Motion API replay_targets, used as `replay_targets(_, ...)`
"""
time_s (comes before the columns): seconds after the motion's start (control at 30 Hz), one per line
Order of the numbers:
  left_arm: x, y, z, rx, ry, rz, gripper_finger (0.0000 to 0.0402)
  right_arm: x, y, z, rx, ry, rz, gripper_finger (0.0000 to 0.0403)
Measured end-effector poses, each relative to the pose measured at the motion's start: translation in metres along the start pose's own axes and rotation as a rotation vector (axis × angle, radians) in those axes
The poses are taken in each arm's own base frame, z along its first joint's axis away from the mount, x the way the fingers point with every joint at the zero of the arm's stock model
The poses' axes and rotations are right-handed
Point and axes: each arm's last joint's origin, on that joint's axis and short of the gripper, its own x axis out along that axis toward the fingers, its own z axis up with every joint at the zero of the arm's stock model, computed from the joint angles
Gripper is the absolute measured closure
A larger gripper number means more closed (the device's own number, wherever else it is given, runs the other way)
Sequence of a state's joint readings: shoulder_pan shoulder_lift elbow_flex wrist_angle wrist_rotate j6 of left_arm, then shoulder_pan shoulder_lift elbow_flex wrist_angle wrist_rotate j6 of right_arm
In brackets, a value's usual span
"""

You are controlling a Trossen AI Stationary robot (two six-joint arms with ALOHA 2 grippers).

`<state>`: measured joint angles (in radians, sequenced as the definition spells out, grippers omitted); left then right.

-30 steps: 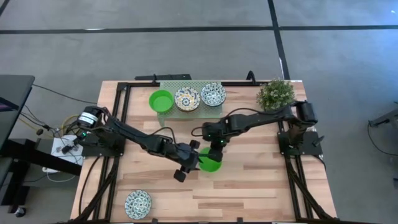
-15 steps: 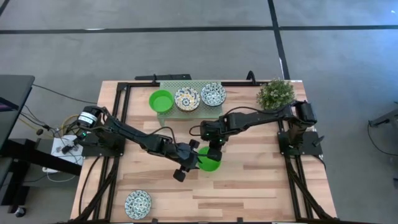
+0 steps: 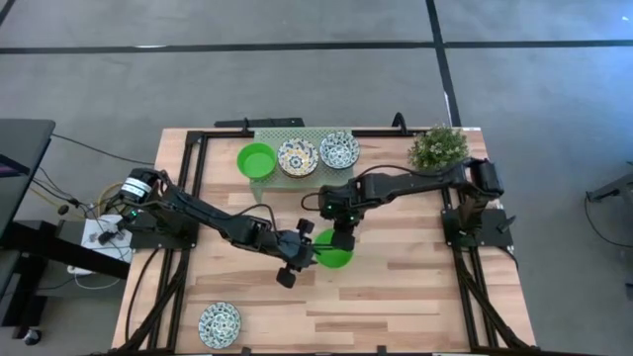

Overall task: Pick & Place Mini bowls
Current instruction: Stack the green bowl on the green bowls on the shelf

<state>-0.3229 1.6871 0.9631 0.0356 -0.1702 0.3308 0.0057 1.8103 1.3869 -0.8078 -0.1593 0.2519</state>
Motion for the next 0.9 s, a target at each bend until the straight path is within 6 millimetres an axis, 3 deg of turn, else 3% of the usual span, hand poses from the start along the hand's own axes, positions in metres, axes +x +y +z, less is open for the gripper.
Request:
replay_targets(0.23, 0.003, 0.001, -0.003, 0.035, 0.040, 0.059, 0.0251, -0.002, -0.014, 0.003, 0.038, -0.008, -0.012, 0.0396)
replay_targets(0.43, 0.003, 0.004, -0.005, 0.065, 0.048, 0.070, 0.0248, -0.002, -0.014, 0.003, 0.039, 0.000, 0.022, 0.0399)
replay_targets(0.63, 0.003, 0.003, -0.004, 0.080, 0.027, 0.022, 0.0276, -0.002, -0.008, 0.004, 0.022, -0.018, 0.045, 0.0392)
replay_targets(0.9, 0.003, 0.001, -0.004, 0.082, 0.020, -0.012, 0.0356, -0.002, -0.007, 0.007, -0.001, -0.044, 0.058, 0.0366)
